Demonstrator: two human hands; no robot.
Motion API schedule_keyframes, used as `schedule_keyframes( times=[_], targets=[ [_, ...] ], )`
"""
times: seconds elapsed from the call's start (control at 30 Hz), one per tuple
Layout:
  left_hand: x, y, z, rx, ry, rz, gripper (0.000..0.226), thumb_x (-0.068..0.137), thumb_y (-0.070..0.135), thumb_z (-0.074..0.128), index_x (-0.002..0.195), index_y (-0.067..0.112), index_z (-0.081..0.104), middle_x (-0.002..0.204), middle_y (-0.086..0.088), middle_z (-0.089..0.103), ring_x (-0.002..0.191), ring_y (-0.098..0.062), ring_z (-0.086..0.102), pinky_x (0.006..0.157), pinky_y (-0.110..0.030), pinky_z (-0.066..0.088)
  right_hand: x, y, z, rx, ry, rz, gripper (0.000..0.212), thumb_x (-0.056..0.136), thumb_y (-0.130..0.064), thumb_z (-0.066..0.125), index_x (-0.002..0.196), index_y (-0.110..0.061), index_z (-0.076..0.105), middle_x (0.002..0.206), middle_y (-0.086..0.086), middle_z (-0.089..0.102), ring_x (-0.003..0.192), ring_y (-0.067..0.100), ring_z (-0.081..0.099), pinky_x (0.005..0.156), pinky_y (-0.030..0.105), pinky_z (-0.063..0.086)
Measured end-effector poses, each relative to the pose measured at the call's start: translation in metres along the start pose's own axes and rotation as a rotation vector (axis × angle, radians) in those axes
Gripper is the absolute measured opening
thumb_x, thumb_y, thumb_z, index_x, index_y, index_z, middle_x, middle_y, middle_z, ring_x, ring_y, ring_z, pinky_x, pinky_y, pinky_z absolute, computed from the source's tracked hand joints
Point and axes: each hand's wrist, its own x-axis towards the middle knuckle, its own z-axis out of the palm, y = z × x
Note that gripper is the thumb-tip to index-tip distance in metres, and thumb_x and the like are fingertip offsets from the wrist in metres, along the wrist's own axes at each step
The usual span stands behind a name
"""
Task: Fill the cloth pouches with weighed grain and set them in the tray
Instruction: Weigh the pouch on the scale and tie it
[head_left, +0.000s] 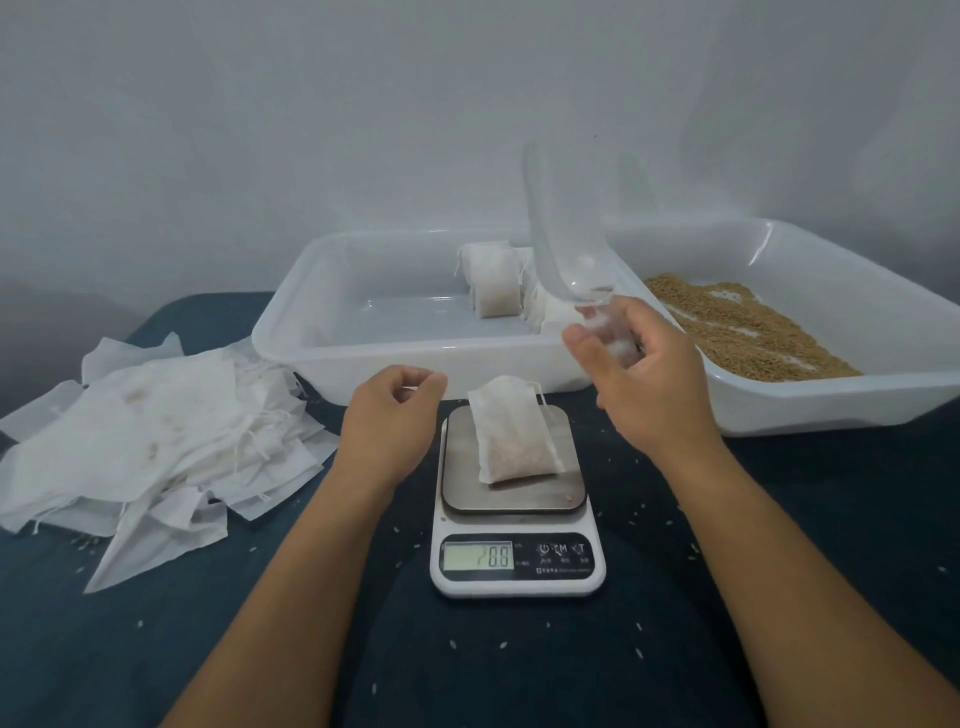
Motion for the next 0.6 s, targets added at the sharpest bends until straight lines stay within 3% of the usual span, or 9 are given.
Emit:
schedule_keyframes(
  times=[0.13,0.4,0.6],
  targets=[
    [-0.0013,-0.0002,0.0027,-0.006,-0.008,-0.014,0.009,0.096,0.040,0.066,0.091,0.033,0.069,0.092,0.012,0.069,0.078,-0.002,0.060,0.063,-0.024,0.041,0.0018,0.0015,-0.0018,-0.024,0.064,0.035,0.031,0.096,-0.046,0.068,0.118,-0.023,0.069,0.090,-0.009,0.069,0.075,0.022,0.067,0.073,0.043,0.059],
    [-0.0036,0.0010,0.0033,-0.002,-0.031,-0.009,0.008,0.096,0.037,0.067,0.090,0.033,0.070,0.084,0.011,0.068,0.066,-0.005,0.058,0.058,-0.026,0.042,0.0013,0.0026,-0.0005,-0.031,0.062,0.059,0.034,0.097,-0.044,0.069,0.122,-0.021,0.069,0.090,-0.010,0.067,0.074,0.021,0.066,0.072,0.033,0.055],
    [-0.0038,0.0013,0.0036,0.015,-0.056,-0.009,0.008,0.095,0.037,0.067,0.090,0.033,0.071,0.086,0.009,0.069,0.065,-0.007,0.057,0.058,-0.026,0.043,0.0009,0.0017,0.0002,-0.032,0.054,0.057,0.035,0.096,-0.044,0.069,0.122,-0.020,0.069,0.089,-0.009,0.067,0.070,0.019,0.065,0.069,0.033,0.055]
  ],
)
